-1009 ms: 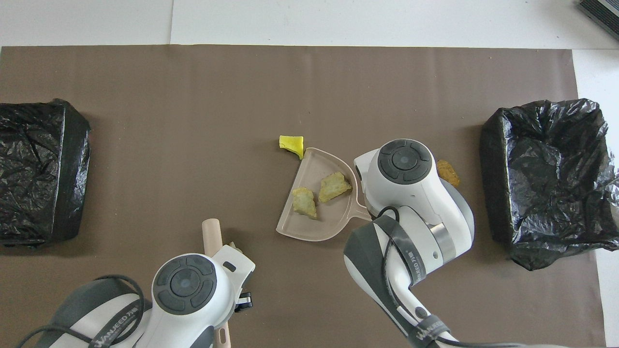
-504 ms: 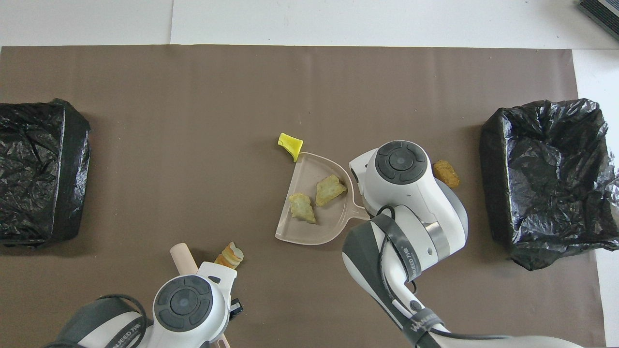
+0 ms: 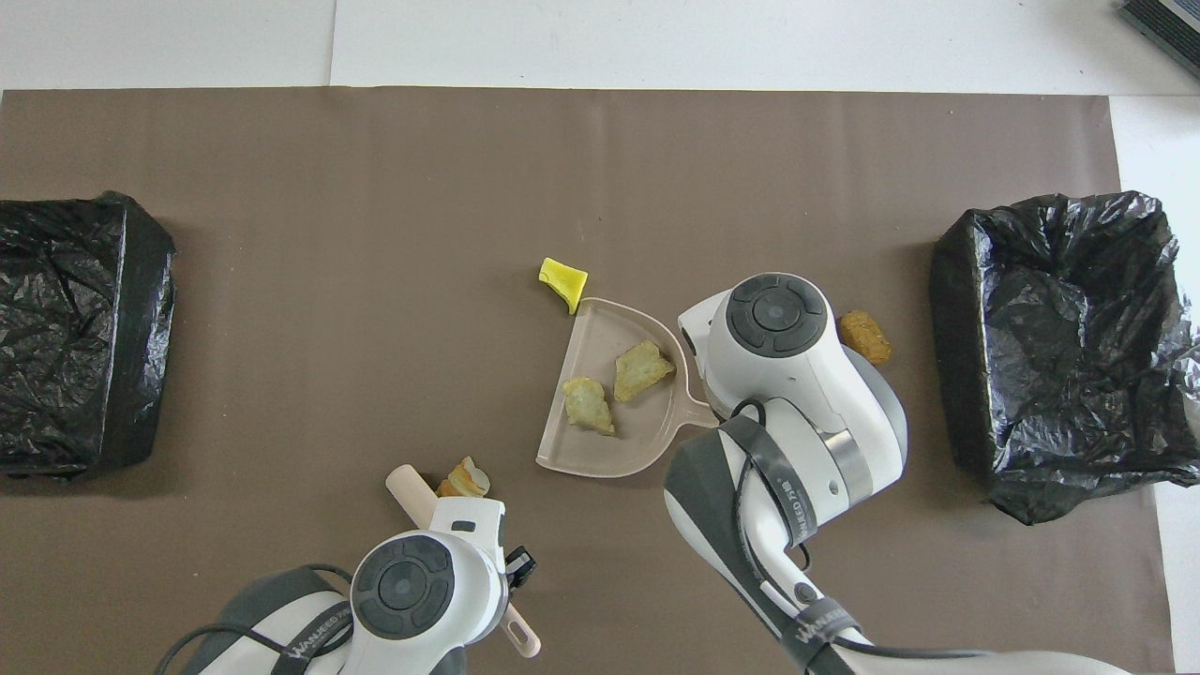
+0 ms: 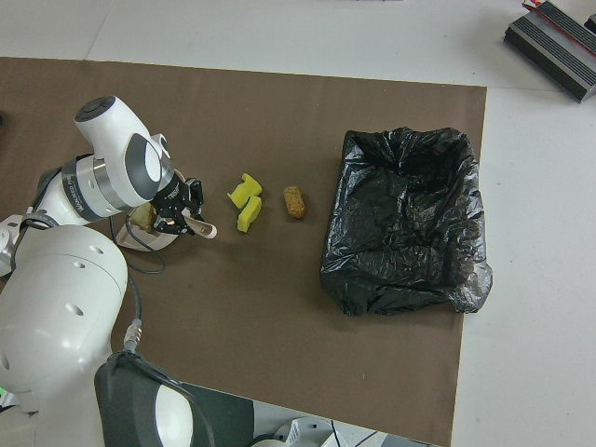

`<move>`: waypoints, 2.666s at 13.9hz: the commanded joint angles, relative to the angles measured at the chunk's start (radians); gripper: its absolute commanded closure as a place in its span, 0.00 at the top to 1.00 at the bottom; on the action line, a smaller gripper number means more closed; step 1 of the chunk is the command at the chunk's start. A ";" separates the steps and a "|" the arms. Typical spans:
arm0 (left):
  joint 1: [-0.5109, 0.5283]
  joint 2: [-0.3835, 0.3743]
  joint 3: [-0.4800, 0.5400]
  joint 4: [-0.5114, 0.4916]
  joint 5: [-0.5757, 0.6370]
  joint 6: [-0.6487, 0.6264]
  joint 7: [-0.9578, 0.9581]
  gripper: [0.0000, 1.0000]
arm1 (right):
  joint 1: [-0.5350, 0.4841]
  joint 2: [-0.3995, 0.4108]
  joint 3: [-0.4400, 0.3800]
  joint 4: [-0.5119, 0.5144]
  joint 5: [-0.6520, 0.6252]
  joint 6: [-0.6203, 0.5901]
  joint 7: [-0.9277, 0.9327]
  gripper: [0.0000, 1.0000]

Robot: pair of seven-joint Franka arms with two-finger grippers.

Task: Sweep and dump trash in bin
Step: 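Sweep more scraps into the dustpan with the brush in the left gripper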

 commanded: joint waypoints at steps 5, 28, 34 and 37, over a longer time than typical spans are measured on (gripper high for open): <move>0.088 0.194 0.008 0.211 -0.026 0.130 0.116 0.00 | -0.036 -0.012 -0.002 0.041 -0.053 -0.100 -0.013 0.00; 0.204 0.244 0.011 0.352 0.210 -0.040 0.970 0.00 | -0.028 -0.044 0.009 0.033 0.043 -0.095 0.336 0.00; 0.296 0.481 0.011 0.637 0.377 -0.051 1.165 0.00 | 0.006 -0.044 0.010 0.021 0.047 -0.008 0.335 0.00; 0.295 0.510 0.011 0.644 0.431 -0.051 1.232 0.00 | 0.007 -0.045 0.010 0.019 0.047 -0.008 0.364 0.00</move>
